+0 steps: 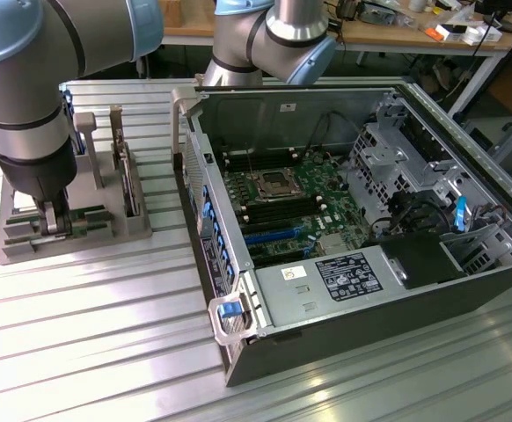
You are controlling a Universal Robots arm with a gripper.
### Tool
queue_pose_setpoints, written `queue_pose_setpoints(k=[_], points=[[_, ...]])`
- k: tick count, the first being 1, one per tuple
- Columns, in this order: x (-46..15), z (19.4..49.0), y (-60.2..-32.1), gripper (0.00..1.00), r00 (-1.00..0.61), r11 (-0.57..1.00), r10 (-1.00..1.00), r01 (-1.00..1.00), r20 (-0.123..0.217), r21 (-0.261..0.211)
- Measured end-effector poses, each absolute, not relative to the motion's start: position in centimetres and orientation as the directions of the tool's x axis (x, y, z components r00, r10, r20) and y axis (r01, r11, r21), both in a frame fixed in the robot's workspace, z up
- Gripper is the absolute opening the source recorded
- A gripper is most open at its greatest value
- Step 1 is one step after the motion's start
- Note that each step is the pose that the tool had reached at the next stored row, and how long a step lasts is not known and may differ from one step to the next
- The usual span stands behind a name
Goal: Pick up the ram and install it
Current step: 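Pick up the ram and move it above insertion slot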
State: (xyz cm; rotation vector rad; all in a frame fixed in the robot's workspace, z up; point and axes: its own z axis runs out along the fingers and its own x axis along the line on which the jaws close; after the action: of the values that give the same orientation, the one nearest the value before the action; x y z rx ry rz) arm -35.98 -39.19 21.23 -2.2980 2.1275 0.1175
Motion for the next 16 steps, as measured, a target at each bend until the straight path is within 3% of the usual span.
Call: queue_pose_setpoints(k=[16], points=[[-36.0, 24.4, -39.2, 0.12, 0.075, -0.078, -0.995, -0.996, -0.06, 0.045]])
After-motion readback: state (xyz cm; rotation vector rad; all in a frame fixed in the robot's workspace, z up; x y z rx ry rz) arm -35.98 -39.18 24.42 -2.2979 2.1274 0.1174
